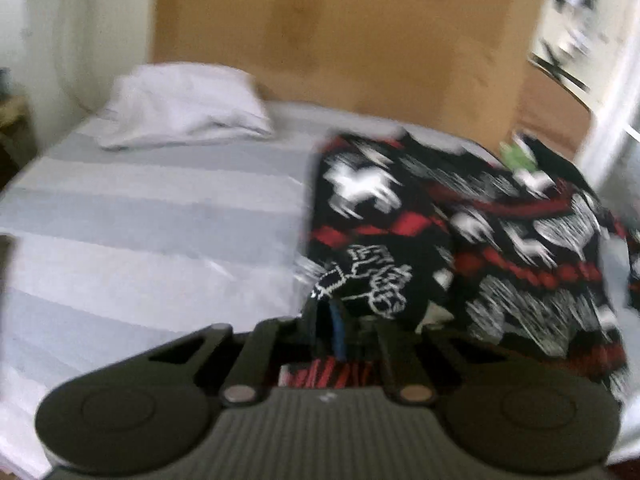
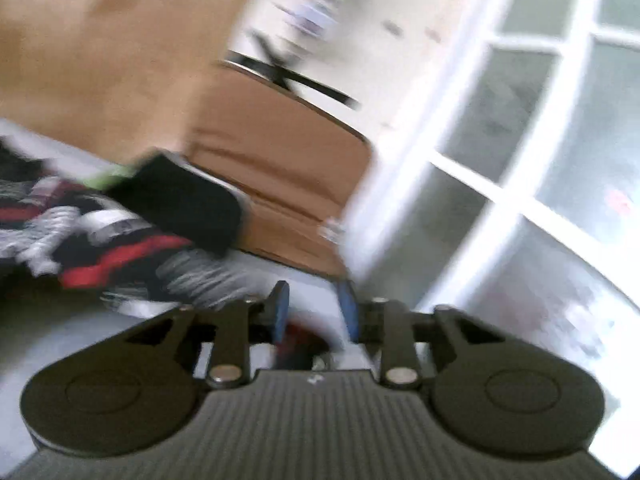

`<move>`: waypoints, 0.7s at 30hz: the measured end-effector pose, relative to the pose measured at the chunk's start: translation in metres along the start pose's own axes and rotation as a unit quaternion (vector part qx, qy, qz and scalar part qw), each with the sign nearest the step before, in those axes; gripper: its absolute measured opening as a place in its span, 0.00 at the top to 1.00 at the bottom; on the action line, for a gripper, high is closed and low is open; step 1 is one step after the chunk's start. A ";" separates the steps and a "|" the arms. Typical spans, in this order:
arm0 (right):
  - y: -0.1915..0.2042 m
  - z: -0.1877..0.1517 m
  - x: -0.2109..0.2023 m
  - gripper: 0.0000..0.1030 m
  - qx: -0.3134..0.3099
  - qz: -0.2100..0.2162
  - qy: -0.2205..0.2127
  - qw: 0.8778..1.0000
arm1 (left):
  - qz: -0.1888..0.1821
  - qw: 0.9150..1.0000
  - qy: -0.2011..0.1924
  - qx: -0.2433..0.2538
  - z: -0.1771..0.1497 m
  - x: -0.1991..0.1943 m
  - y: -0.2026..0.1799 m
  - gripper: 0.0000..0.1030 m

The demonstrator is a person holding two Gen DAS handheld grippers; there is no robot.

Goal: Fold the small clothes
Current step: 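Lay the sweater flat on the bed and open both grippers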

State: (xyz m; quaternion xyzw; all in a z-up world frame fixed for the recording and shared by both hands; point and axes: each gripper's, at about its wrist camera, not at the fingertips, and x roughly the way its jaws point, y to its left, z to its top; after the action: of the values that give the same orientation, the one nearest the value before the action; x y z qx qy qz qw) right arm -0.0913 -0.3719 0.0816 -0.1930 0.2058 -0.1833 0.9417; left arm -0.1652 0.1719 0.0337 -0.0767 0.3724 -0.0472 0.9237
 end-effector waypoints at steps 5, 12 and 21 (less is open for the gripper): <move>-0.011 -0.014 -0.018 0.56 0.173 0.194 0.008 0.966 | 0.062 0.997 -0.031 -0.032 0.019 -0.012 0.027 0.93; 0.048 -0.027 -0.037 0.55 0.154 0.306 0.034 0.939 | 0.217 0.974 -0.061 0.003 0.069 0.002 0.057 0.93; 0.064 -0.033 -0.042 0.53 0.143 0.320 0.058 0.935 | 0.140 0.987 -0.061 -0.056 0.082 -0.012 0.067 0.92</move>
State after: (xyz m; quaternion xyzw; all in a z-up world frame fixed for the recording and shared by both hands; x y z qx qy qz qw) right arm -0.1250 -0.3089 0.0392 0.0311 0.2825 0.0890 0.9546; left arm -0.1152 0.2481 0.0887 -0.0785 0.3247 0.1082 0.9363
